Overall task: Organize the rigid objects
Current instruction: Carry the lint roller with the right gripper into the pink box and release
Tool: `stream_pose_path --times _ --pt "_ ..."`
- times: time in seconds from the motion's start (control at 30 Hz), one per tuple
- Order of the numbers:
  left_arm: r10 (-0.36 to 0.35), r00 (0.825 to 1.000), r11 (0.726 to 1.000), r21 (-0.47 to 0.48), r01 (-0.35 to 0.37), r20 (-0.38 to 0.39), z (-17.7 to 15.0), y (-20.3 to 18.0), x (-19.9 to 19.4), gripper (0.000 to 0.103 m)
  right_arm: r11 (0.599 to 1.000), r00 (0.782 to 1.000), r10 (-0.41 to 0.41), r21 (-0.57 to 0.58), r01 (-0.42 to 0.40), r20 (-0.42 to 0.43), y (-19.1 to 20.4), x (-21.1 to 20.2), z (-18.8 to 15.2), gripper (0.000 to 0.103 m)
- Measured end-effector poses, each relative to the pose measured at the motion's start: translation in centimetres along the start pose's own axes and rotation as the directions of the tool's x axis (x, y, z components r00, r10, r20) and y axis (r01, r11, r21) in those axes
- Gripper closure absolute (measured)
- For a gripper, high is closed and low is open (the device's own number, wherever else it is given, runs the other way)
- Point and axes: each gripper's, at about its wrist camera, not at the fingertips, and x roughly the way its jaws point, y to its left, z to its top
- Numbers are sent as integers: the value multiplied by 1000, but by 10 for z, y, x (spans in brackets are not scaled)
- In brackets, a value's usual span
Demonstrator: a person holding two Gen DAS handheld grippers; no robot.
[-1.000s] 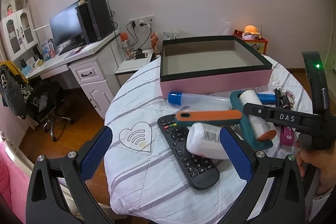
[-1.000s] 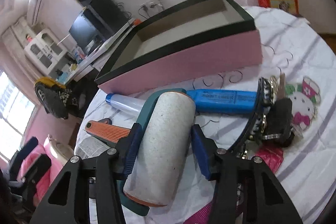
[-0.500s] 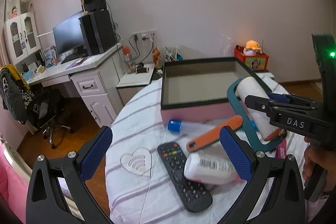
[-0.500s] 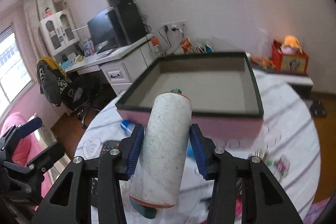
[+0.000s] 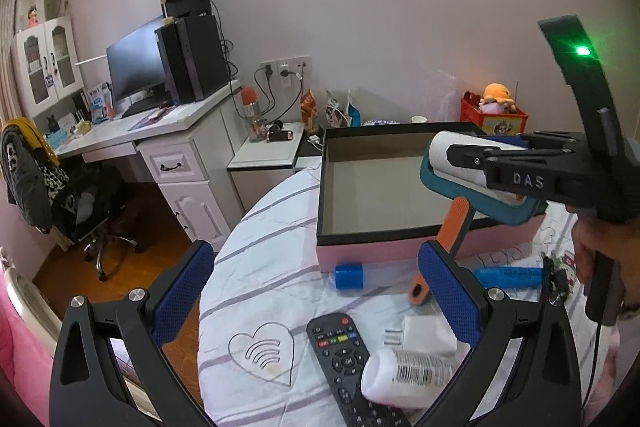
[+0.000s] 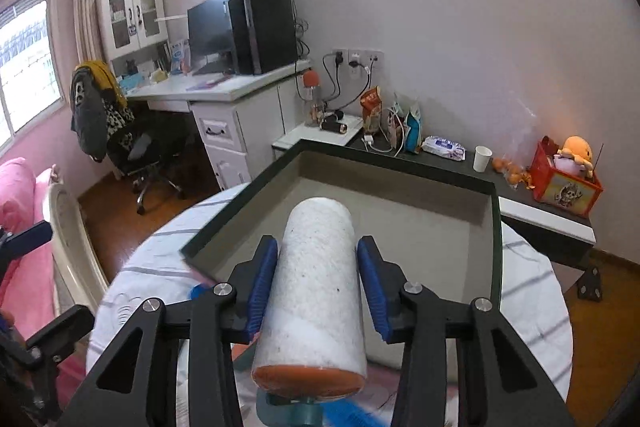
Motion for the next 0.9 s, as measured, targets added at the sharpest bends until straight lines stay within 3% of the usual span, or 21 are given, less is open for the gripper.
stream_pose_path --times 0.1,0.17,0.27,0.47,0.53,0.73,0.8,0.9 --pt "1 1000 1000 8 -1 -16 0 -4 11 0 1000 999 -3 13 4 -37 -16 22 3 62" --pt "1 1000 1000 13 -1 -22 0 -7 15 0 995 996 66 72 -62 -54 -32 33 2 61" --pt "0 1000 1000 19 1 -29 1 -10 20 0 988 992 100 122 -90 -78 -48 43 2 59" --pt "-1 1000 1000 25 1 -30 2 -14 22 0 987 996 37 157 -23 -84 -67 56 -6 58" --pt "1 1000 1000 26 0 -31 2 -15 22 0 985 997 0 170 14 -80 -71 54 -10 56" --pt "12 1000 1000 29 -12 -27 0 -15 16 0 982 996 -77 169 84 -49 -67 25 -11 39" --pt "15 1000 1000 25 -14 -23 -1 -15 11 0 982 997 -69 173 73 -29 -65 12 -12 31" --pt "13 1000 1000 19 -13 -14 -2 -16 0 0 982 997 -74 174 75 -8 -54 -11 -17 28"
